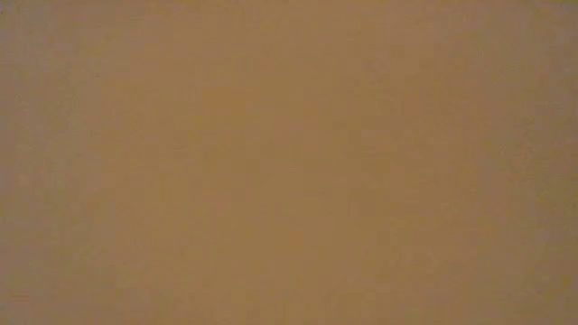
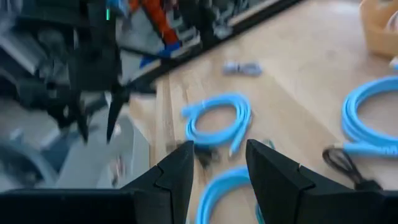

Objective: Pick & Place USB Port
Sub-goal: Put the blue charger cable into the gray bin

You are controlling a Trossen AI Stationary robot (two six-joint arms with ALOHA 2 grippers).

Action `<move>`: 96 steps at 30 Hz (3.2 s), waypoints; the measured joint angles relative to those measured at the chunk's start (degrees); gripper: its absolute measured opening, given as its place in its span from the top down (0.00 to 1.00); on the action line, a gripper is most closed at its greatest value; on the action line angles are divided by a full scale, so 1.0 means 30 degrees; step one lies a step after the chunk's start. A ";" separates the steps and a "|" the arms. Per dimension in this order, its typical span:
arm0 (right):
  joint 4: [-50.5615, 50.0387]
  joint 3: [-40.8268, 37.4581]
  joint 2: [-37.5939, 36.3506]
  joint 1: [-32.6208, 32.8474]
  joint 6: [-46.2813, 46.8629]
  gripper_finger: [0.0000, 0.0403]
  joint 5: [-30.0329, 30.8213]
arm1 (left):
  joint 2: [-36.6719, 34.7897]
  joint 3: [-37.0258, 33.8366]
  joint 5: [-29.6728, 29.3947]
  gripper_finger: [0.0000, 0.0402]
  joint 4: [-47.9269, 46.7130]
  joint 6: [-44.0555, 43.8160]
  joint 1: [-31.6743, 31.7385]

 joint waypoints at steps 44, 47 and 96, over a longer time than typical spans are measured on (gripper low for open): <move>-0.4672 0.5435 1.2825 -0.3740 -0.3190 0.65 -0.6093 | -0.4896 0.0007 -0.5302 0.62 -0.3264 0.2955 0.4062; -0.4708 0.5435 1.2845 -0.3930 -0.3114 0.65 -0.6045 | -0.4896 0.0007 -0.5403 0.62 -0.3370 0.2943 0.3875; -1.0492 1.6186 1.2829 -0.2292 -0.5052 0.97 -0.9492 | -0.4896 0.0007 -0.8687 0.62 -1.0927 0.1145 0.4911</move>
